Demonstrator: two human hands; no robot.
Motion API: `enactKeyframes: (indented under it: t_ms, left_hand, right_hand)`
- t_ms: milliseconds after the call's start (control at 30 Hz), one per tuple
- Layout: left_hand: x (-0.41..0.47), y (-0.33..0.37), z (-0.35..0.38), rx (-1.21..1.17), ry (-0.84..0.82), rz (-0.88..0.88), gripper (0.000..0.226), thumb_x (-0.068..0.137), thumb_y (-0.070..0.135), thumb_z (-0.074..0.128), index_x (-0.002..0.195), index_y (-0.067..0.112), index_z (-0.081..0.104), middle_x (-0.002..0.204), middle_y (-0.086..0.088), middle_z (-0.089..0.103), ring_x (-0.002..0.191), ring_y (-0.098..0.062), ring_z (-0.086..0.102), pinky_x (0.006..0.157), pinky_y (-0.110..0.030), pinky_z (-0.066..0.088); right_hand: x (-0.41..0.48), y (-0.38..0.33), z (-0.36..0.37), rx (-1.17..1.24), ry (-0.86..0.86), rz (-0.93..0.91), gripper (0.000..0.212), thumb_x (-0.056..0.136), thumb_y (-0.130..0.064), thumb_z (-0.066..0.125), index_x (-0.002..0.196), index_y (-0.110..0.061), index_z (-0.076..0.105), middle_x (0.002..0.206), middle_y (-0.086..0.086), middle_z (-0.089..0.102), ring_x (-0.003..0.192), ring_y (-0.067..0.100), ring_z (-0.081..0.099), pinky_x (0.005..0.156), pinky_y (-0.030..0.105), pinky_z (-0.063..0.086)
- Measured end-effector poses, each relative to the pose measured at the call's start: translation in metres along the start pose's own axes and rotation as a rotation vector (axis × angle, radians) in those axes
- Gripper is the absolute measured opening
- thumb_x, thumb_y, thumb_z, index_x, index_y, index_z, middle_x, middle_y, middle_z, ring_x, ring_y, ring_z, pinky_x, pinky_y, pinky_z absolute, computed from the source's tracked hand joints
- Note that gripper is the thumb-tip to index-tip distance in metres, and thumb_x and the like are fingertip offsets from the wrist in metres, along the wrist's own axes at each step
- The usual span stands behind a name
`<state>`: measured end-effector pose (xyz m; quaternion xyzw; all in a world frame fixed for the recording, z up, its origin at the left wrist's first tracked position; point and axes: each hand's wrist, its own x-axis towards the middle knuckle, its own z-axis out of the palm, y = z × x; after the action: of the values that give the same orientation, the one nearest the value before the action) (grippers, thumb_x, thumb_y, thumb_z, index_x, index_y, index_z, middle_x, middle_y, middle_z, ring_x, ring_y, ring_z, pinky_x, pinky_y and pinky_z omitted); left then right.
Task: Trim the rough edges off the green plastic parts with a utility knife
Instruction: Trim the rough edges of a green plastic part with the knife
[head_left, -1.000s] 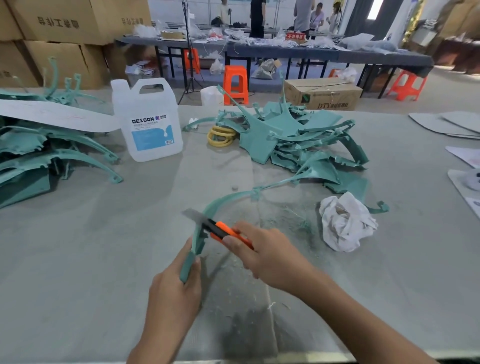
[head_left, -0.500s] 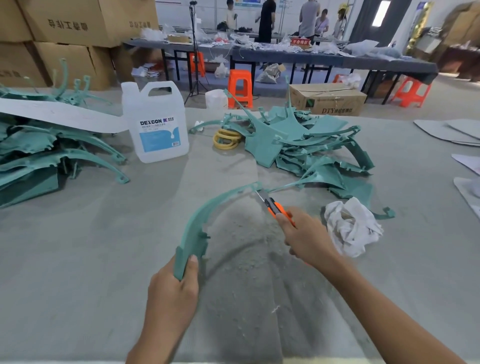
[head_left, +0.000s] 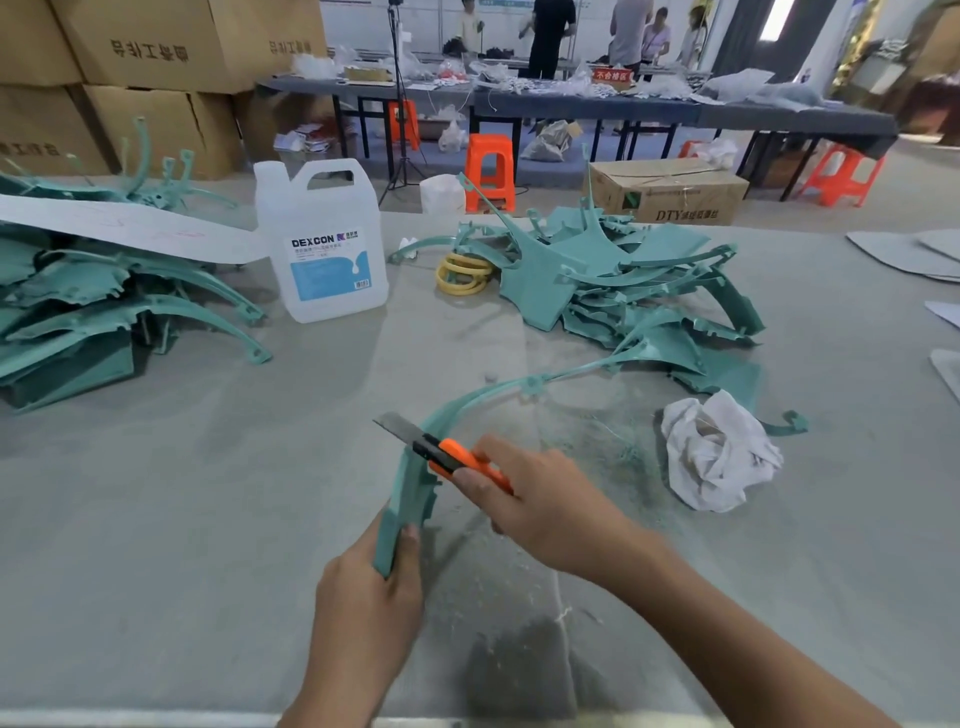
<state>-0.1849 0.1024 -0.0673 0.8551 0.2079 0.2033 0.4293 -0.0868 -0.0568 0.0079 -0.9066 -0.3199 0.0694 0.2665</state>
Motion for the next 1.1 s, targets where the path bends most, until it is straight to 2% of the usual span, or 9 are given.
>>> enactKeyframes:
  t_ms: [200, 300, 433, 567, 700, 767, 933, 1033, 1100]
  left_hand:
    - [0.002, -0.003, -0.002, 0.001, -0.022, -0.026, 0.035, 0.098, 0.027, 0.058, 0.065, 0.033, 0.053, 0.057, 0.020, 0.059, 0.056, -0.005, 0.055, 0.045, -0.026, 0.033]
    - [0.001, 0.000, -0.001, 0.078, -0.058, 0.020, 0.013, 0.098, 0.033, 0.053, 0.092, 0.028, 0.064, 0.058, 0.013, 0.060, 0.056, -0.007, 0.056, 0.047, -0.016, 0.033]
    - [-0.006, 0.004, -0.002, 0.090, -0.081, 0.063, 0.029, 0.097, 0.035, 0.050, 0.123, 0.038, 0.064, 0.058, 0.007, 0.060, 0.059, -0.014, 0.059, 0.054, -0.029, 0.041]
    - [-0.003, 0.003, -0.002, 0.084, -0.042, 0.037, 0.018, 0.097, 0.034, 0.054, 0.106, 0.027, 0.067, 0.053, 0.010, 0.055, 0.058, -0.018, 0.057, 0.050, -0.023, 0.036]
    - [-0.002, 0.001, -0.003, 0.058, -0.022, 0.011, 0.011, 0.097, 0.033, 0.057, 0.096, 0.026, 0.066, 0.069, 0.028, 0.061, 0.059, -0.005, 0.057, 0.045, -0.016, 0.036]
    - [0.000, -0.001, -0.003, 0.056, -0.015, 0.022, 0.013, 0.098, 0.031, 0.057, 0.094, 0.023, 0.066, 0.068, 0.028, 0.061, 0.065, 0.000, 0.058, 0.045, -0.016, 0.037]
    - [0.001, -0.002, -0.002, 0.062, -0.052, 0.054, 0.019, 0.098, 0.034, 0.053, 0.097, 0.018, 0.064, 0.064, 0.025, 0.061, 0.064, 0.000, 0.058, 0.054, -0.011, 0.042]
    - [0.000, -0.004, -0.001, 0.067, -0.040, 0.036, 0.017, 0.098, 0.036, 0.054, 0.097, 0.023, 0.064, 0.065, 0.026, 0.060, 0.061, -0.002, 0.058, 0.050, -0.014, 0.042]
    - [-0.002, -0.002, -0.001, 0.094, -0.042, 0.039, 0.012, 0.098, 0.038, 0.053, 0.099, 0.030, 0.062, 0.067, 0.028, 0.060, 0.056, -0.005, 0.055, 0.045, -0.016, 0.037]
  right_hand:
    - [0.029, 0.041, -0.005, -0.169, 0.110, 0.082, 0.028, 0.104, -0.051, 0.041, 0.097, -0.025, 0.050, 0.069, -0.004, 0.058, 0.058, 0.019, 0.058, 0.058, 0.040, 0.054]
    - [0.044, 0.083, -0.013, -0.298, 0.200, 0.287, 0.031, 0.105, -0.050, 0.039, 0.095, -0.022, 0.047, 0.079, 0.001, 0.060, 0.069, 0.026, 0.058, 0.067, 0.042, 0.053]
    - [0.035, 0.120, -0.029, -0.290, 0.194, 0.511, 0.037, 0.106, -0.051, 0.035, 0.096, -0.019, 0.050, 0.089, 0.008, 0.067, 0.078, 0.027, 0.064, 0.074, 0.047, 0.057]
    - [0.017, 0.088, -0.022, -0.041, 0.340, 0.312, 0.034, 0.102, -0.058, 0.040, 0.093, -0.027, 0.052, 0.071, 0.000, 0.066, 0.060, 0.021, 0.064, 0.058, 0.045, 0.057]
    - [0.002, 0.047, 0.003, 0.071, 0.120, 0.069, 0.037, 0.092, -0.069, 0.035, 0.097, -0.036, 0.051, 0.067, 0.000, 0.066, 0.051, 0.011, 0.060, 0.049, 0.038, 0.052]
    - [0.010, 0.056, 0.005, 0.001, 0.130, 0.115, 0.036, 0.097, -0.064, 0.039, 0.098, -0.031, 0.054, 0.070, 0.000, 0.067, 0.059, 0.015, 0.064, 0.056, 0.040, 0.055]
    - [0.026, 0.115, -0.031, -0.241, 0.186, 0.529, 0.039, 0.105, -0.051, 0.037, 0.098, -0.017, 0.055, 0.090, 0.009, 0.067, 0.084, 0.030, 0.066, 0.078, 0.047, 0.057]
    - [0.020, 0.109, -0.038, -0.120, 0.305, 0.433, 0.038, 0.102, -0.059, 0.039, 0.088, -0.026, 0.051, 0.076, 0.002, 0.066, 0.065, 0.021, 0.063, 0.060, 0.037, 0.056]
    - [0.013, 0.085, -0.026, -0.048, 0.247, 0.247, 0.039, 0.097, -0.065, 0.036, 0.091, -0.030, 0.051, 0.067, -0.002, 0.066, 0.051, 0.010, 0.060, 0.044, 0.027, 0.048]
